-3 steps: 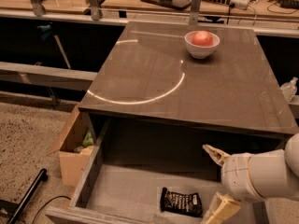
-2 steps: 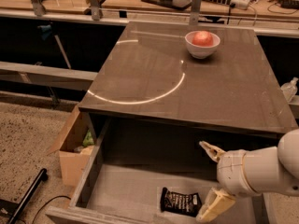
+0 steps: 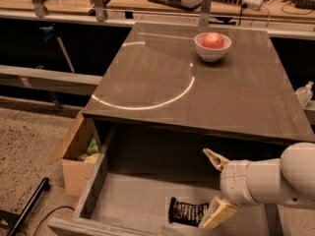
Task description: Pick rxbar chocolate from top drawer and place on counter
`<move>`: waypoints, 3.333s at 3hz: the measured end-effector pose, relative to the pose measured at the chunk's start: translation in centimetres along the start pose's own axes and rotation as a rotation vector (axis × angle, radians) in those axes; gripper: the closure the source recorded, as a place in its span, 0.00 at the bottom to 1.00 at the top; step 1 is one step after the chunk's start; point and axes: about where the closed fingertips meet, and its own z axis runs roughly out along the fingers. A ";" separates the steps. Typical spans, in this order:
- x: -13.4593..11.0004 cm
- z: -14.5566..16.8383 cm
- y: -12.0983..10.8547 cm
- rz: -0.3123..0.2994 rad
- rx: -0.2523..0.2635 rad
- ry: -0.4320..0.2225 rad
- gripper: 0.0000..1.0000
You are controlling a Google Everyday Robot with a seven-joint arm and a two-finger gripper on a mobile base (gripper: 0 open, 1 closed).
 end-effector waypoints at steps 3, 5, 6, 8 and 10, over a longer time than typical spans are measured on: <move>1.8 4.7 0.6 0.003 0.041 0.005 0.00; 2.6 7.3 1.4 0.004 0.029 0.018 0.00; 3.3 8.1 1.9 0.013 0.021 0.031 0.00; 4.0 8.7 2.4 0.023 -0.005 0.035 0.37; 4.2 9.3 2.7 0.025 -0.040 0.036 0.83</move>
Offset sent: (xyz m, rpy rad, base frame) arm 0.0151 0.0161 -0.0587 0.0173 -0.0403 -0.0282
